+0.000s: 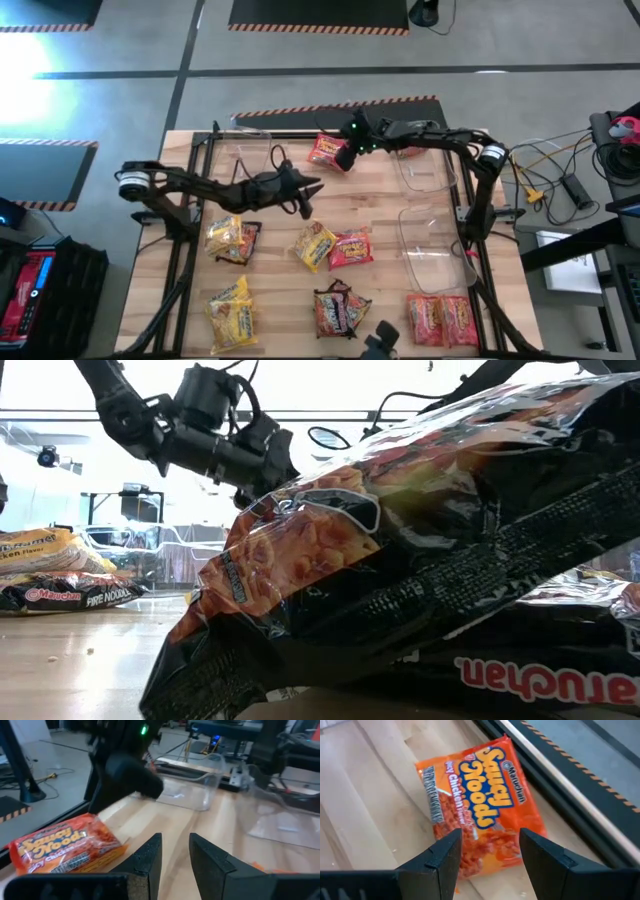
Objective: Sort Maruchan noodles
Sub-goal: Put the orange noodle pack into the bottom transparent bin
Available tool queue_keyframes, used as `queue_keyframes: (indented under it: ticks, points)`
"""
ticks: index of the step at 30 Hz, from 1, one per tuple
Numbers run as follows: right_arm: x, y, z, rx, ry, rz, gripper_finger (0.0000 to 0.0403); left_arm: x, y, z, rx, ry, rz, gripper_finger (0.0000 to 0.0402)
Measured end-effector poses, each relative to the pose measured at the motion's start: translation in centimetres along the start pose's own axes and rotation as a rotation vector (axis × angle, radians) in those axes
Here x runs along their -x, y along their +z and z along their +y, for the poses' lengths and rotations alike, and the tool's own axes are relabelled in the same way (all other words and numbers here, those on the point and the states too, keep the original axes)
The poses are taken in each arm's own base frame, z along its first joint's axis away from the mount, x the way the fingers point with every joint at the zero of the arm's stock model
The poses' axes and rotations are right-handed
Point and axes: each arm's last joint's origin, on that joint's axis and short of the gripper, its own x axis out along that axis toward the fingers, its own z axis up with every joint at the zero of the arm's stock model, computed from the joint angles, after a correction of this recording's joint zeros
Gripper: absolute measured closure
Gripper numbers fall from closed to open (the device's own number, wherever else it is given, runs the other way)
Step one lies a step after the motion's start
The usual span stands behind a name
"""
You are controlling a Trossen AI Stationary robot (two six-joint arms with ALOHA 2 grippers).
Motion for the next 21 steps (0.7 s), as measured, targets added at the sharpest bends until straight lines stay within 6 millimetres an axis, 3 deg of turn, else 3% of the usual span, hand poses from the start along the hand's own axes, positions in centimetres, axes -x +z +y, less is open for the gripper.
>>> queue_keyframes:
  ticks: [10,21]
  points:
    - [-0.9,-1.9,2.0,0.048,-0.077,0.013,0.0216,1.0,0.8,-1.2,-0.006,-0.041,-0.009,0.0320]
    - [-1.1,-2.0,3.0,0.076,-0.153,-0.037,0.0216,1.1,0.7,-1.8,0.022,-0.060,-0.011,0.0320]
